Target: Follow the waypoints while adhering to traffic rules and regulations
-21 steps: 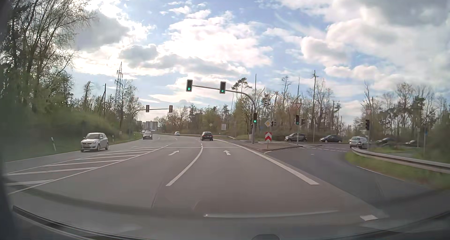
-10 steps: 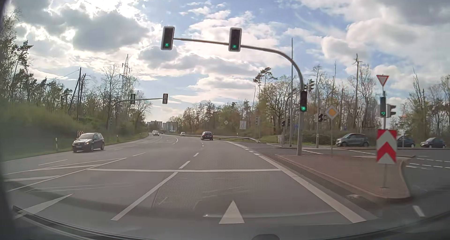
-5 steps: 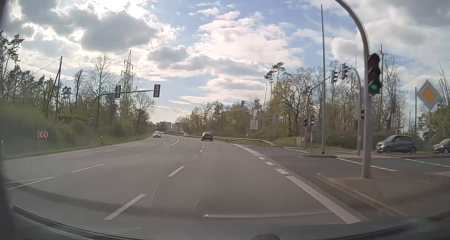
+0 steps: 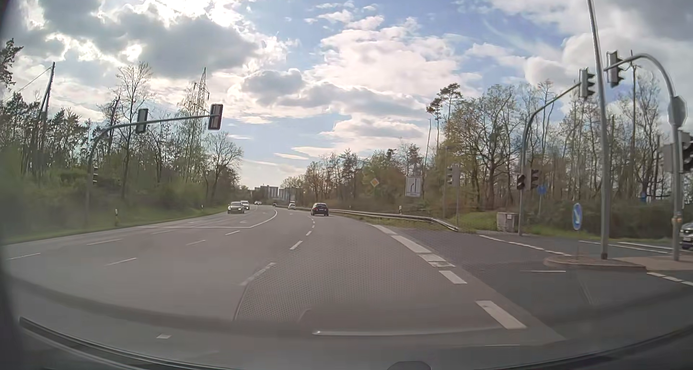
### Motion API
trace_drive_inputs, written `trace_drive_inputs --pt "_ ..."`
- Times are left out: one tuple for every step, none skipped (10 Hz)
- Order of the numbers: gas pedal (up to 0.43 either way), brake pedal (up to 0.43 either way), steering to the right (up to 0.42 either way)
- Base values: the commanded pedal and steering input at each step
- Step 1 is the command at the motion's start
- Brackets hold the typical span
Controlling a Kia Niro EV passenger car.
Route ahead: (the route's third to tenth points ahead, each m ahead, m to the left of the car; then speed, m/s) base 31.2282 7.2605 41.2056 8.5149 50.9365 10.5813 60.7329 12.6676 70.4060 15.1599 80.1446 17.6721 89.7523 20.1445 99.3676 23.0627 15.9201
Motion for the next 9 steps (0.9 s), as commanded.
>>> trace_drive_inputs --pt "0.079 0.000 -0.023" --pt "0.079 0.000 -0.023" --pt "0.079 0.000 -0.023" --pt "0.079 0.000 -0.023" --pt "0.079 0.000 -0.023" --pt "0.079 0.000 -0.023" --pt "0.087 0.000 -0.023" --pt "0.087 0.000 -0.023" --pt "0.087 0.000 -0.023"
